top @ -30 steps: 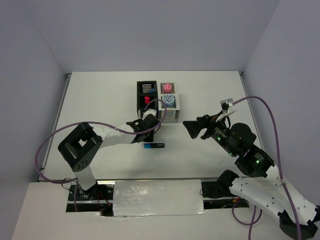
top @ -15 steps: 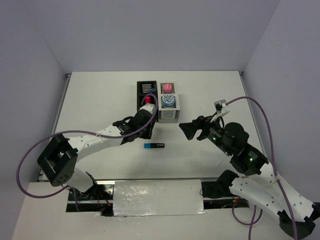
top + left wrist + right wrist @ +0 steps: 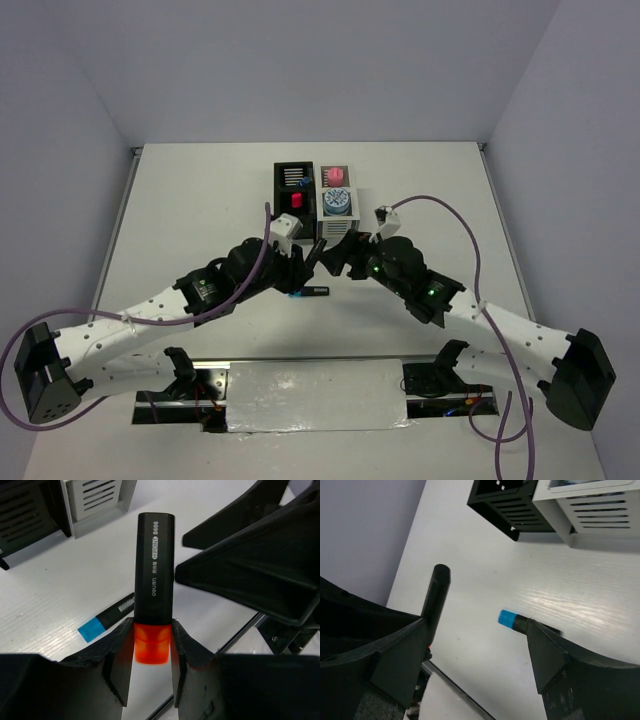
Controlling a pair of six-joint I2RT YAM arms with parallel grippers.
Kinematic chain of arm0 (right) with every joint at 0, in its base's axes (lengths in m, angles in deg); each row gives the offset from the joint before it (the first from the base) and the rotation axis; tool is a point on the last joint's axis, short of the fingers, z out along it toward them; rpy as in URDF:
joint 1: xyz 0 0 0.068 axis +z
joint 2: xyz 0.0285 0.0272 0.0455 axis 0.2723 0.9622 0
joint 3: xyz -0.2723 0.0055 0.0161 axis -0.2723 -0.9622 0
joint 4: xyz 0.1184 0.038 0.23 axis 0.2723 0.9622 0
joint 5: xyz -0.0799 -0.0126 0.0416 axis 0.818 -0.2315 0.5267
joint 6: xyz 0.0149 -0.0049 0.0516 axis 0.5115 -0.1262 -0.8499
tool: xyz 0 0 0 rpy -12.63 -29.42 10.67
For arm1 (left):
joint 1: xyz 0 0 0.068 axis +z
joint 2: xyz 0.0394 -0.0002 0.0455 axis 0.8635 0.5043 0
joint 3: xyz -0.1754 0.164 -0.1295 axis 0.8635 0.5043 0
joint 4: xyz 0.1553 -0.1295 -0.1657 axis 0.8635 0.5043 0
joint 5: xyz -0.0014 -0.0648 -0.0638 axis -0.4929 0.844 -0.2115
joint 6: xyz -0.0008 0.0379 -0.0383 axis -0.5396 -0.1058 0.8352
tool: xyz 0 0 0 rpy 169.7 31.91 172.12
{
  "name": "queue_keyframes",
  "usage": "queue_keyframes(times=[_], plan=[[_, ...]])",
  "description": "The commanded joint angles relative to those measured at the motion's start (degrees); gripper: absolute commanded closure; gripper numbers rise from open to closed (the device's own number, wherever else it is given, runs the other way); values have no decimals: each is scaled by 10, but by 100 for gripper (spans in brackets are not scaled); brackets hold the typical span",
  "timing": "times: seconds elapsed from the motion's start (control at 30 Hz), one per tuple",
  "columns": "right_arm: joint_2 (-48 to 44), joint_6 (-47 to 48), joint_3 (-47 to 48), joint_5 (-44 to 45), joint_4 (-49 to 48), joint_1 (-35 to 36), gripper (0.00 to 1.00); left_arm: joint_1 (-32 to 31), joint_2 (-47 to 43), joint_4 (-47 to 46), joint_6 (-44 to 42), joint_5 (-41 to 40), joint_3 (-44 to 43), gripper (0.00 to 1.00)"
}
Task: Sort the stationery into containers
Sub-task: Place the pen in the storage box.
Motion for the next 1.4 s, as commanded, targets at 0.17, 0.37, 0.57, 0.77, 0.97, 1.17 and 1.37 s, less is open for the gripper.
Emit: queue_keyframes(times=[0.17,0.37,0.57,0.77,0.97,1.17,1.37], plan=[[81,-34,54,-9,-128,24,19,-6,-31,-43,-10,17,17,100],[113,-43,52,-34,-165,28,47,-6,-34,-45,-8,14,21,100],[133,-19,69,-49,-175,30,100,-6,-34,-28,-8,3,12,64],[171,91,146,-2,-163,17,100,-6,-41,109,54,-98,-48,1],[278,198,308,52,-124,-24,100,-6,-115,298,136,-225,-95,1],[422,306,459,118,-91,-32,100,-5,-225,304,79,-162,-69,1],[541,332,562,133,-54,-47,100,-6,-264,312,65,-139,-55,1]])
